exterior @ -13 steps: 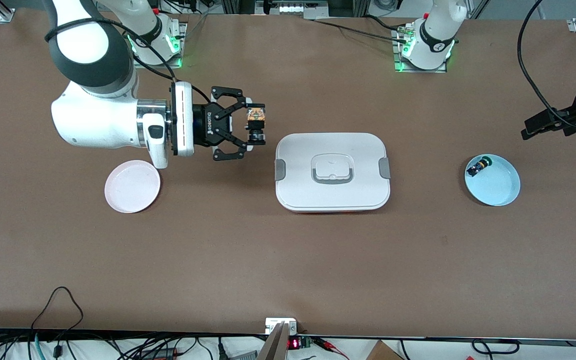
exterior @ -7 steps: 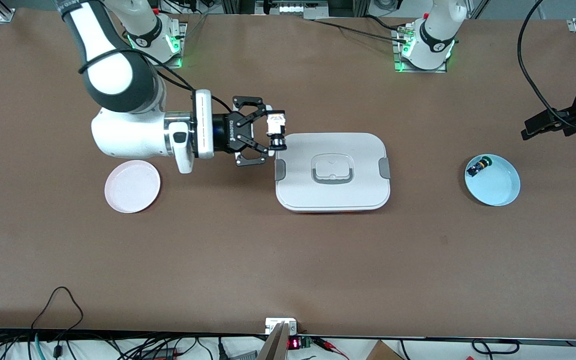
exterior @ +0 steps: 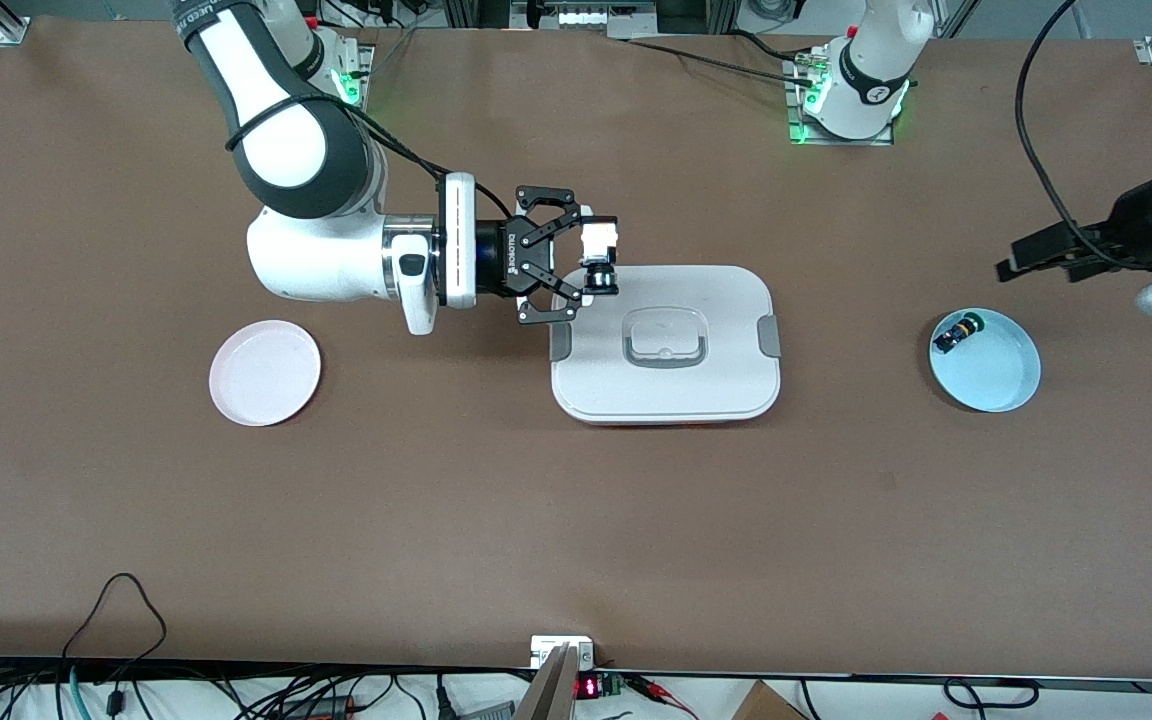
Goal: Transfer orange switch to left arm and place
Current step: 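Hold the switch above the box while the left gripper reaches it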
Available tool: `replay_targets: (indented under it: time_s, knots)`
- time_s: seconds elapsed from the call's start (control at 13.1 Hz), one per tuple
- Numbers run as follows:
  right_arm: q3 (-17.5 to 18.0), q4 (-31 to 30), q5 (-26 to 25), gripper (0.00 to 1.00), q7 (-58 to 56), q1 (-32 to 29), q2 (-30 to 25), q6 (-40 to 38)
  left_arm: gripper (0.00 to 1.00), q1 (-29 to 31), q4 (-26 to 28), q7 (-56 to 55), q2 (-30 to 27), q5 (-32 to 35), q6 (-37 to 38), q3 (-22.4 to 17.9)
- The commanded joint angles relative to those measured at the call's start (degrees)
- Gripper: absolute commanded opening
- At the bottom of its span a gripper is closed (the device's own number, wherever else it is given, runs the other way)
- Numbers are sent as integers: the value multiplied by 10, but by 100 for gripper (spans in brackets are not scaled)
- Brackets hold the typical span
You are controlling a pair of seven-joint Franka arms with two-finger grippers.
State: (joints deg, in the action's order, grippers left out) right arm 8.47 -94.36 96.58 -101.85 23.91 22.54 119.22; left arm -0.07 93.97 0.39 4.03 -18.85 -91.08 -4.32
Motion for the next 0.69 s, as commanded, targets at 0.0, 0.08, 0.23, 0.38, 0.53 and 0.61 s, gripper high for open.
replay_targets:
  time_s: [0.0, 0.08, 0.23, 0.38, 0.53, 0.61]
  knots:
    - [-2, 23, 32, 32, -13, 10, 13, 6, 100, 1, 24, 22, 12, -133, 5, -2]
    - [-2, 23, 41, 32, -14, 11, 15, 6, 100, -5, 33, 22, 19, -188, 5, 3]
    - [-3, 24, 46, 32, -14, 18, 15, 7, 100, -25, 49, 23, 38, -304, -4, 12]
    - [-4, 24, 46, 32, -13, 21, 15, 10, 100, -46, 76, 16, 45, -430, -46, 20]
    - [-4, 24, 45, 32, -13, 24, 17, 19, 100, -59, 83, 12, 48, -519, -87, 47]
    - [-4, 24, 45, 32, -12, 25, 18, 20, 100, -63, 84, 10, 50, -543, -127, 71]
